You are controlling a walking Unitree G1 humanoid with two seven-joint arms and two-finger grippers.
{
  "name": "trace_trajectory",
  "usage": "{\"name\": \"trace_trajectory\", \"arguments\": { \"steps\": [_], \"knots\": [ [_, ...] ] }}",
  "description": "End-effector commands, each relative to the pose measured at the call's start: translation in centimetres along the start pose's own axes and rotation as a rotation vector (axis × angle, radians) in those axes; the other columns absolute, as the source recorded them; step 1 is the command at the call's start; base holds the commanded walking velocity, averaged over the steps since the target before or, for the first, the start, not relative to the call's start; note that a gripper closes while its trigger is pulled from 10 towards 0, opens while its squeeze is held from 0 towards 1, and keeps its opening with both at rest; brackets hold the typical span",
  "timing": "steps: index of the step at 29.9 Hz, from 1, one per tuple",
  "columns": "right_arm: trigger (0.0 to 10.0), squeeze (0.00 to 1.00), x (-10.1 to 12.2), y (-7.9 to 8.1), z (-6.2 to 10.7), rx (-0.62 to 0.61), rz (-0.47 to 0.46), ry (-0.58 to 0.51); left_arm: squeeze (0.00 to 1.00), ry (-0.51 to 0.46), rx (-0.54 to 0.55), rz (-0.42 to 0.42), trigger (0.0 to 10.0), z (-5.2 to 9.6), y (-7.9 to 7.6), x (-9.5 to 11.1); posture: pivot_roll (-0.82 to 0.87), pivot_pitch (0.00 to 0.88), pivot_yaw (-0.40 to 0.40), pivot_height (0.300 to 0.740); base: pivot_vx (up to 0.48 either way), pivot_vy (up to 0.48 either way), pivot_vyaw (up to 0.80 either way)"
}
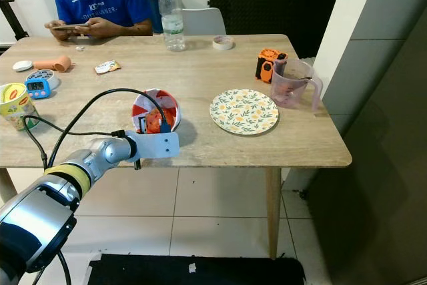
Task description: Restocking fridge
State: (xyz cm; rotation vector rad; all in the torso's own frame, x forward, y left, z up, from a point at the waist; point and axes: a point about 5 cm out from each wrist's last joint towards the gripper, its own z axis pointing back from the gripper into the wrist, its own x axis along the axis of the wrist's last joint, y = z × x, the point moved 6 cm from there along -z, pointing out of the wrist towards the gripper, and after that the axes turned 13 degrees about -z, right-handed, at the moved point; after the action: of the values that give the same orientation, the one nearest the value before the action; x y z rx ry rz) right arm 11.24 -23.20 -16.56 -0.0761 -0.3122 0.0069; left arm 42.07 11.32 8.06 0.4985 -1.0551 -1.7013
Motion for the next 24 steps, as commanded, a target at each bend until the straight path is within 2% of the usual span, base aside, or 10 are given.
{"name": "trace_trajectory", "arguments": {
  "steps": [1,4,13,14,16,17,22,23,24],
  "knots": [
    [10.0,0.00,0.0,0.2,0.0,0.003,-0.014,0.000,0.00,0.017,-0.023,0.014,0.0,0.4,-1.0,-1.1,-0.08,0.016,0.047,0.740,0.000,0.000,0.00],
    [10.0,0.00,0.2,0.2,0.0,0.003,-0.013,-0.003,0.00,0.008,-0.018,0.024,0.0,0.5,-1.0,-1.1,-0.07,0.012,0.047,0.740,0.000,0.000,0.00],
    [10.0,0.00,0.8,0.1,-0.1,0.005,-0.008,-0.009,0.00,-0.088,-0.014,0.112,0.0,1.3,0.5,-0.5,-0.06,0.001,0.042,0.740,0.000,0.000,0.00],
    [10.0,0.00,1.2,0.4,-0.1,0.012,-0.003,-0.015,0.00,-0.135,-0.001,0.157,2.5,2.3,2.5,-0.8,-0.05,0.000,0.039,0.740,0.000,0.000,0.00],
    [10.0,0.00,1.3,0.5,-0.2,0.015,-0.001,-0.016,0.00,-0.151,-0.010,0.173,2.5,2.8,3.0,-0.9,-0.05,0.000,0.039,0.740,0.000,0.000,0.00],
    [10.0,0.00,1.4,0.6,-0.2,0.017,0.000,-0.017,0.00,-0.158,-0.048,0.155,3.0,3.1,3.0,-1.1,-0.04,0.000,0.038,0.740,0.000,0.000,0.00],
    [10.0,0.00,1.4,0.8,-0.2,0.022,0.006,-0.014,0.00,-0.139,-0.122,0.126,3.3,3.6,2.3,-1.8,-0.03,0.000,0.038,0.740,0.000,0.000,0.00],
    [10.0,0.00,1.3,0.8,-0.2,0.023,0.007,-0.012,0.00,-0.132,-0.169,0.121,4.4,3.9,1.8,-2.1,-0.03,0.000,0.039,0.740,0.000,0.000,0.00],
    [10.0,0.00,1.3,0.9,-0.2,0.024,0.008,-0.011,0.00,-0.112,-0.251,0.100,7.2,4.4,0.5,-2.9,-0.03,0.000,0.041,0.740,0.000,0.000,0.00]
  ]
}}
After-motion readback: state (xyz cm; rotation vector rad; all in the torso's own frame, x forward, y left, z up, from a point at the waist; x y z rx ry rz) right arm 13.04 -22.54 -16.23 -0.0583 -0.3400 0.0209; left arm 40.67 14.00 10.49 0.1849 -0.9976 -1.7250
